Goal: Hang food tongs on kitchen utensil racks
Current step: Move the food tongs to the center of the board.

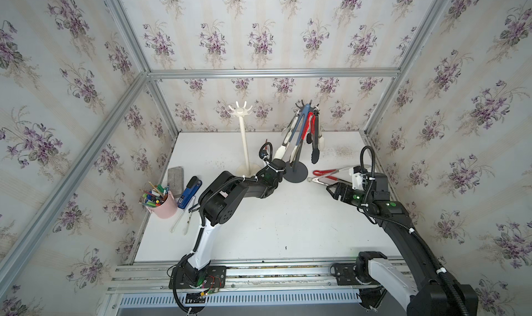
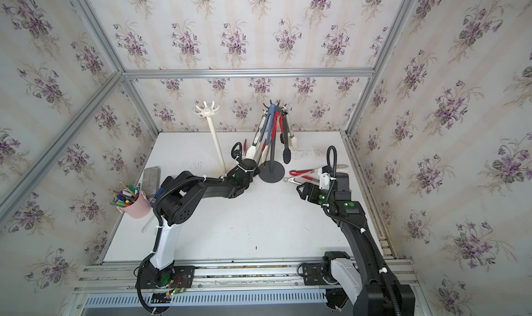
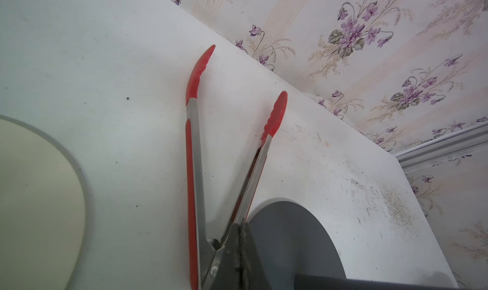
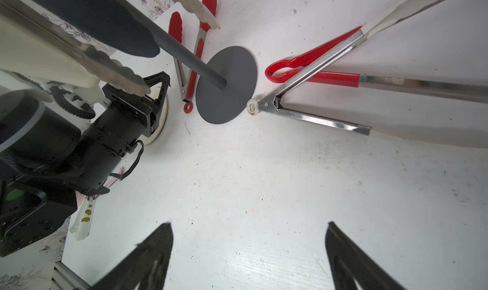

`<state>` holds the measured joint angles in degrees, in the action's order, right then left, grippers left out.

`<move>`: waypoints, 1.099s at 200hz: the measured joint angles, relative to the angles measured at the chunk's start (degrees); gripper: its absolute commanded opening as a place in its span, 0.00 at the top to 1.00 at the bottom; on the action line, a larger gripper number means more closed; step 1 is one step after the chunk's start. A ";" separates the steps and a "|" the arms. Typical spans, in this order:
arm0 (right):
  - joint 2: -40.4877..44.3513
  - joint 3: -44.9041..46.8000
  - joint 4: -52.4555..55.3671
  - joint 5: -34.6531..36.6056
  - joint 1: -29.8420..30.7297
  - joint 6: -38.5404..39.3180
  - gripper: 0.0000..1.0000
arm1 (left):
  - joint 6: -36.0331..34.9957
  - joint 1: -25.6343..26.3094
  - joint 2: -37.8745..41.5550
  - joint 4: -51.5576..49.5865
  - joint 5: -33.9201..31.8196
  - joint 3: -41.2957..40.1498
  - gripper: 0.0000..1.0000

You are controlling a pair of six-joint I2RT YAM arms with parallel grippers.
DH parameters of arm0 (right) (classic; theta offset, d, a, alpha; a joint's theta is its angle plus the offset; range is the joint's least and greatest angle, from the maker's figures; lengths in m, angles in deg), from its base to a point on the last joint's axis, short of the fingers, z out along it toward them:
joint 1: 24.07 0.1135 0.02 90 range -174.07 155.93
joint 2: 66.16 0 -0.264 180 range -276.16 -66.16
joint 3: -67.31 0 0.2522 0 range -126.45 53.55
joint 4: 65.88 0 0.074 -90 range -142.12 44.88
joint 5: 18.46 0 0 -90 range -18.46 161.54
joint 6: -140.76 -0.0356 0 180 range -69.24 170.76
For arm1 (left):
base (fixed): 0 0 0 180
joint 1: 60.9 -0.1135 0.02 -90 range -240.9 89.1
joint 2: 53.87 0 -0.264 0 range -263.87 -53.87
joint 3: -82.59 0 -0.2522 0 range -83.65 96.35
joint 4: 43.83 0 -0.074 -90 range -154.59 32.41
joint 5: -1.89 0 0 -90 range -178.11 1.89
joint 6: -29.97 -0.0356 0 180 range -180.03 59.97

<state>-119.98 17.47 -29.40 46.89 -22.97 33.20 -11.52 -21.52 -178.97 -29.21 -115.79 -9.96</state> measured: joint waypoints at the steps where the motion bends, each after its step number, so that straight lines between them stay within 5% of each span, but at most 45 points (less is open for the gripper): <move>1: 0.04 0.02 0.00 0.00 0.00 0.00 0.11 | 0.00 0.00 -0.04 -0.11 0.02 0.07 0.97; 112: 1.40 0.44 -0.15 -0.24 0.00 0.22 0.11 | 1.42 -1.49 -2.69 -15.56 2.89 7.34 0.96; 220: 2.82 0.74 -0.55 -0.22 0.00 0.24 0.11 | 4.61 -1.36 2.84 -21.03 7.02 2.14 0.97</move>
<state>-117.16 18.22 -29.94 46.68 -22.97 33.44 -6.91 -22.88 -176.13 -50.24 -108.77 -7.82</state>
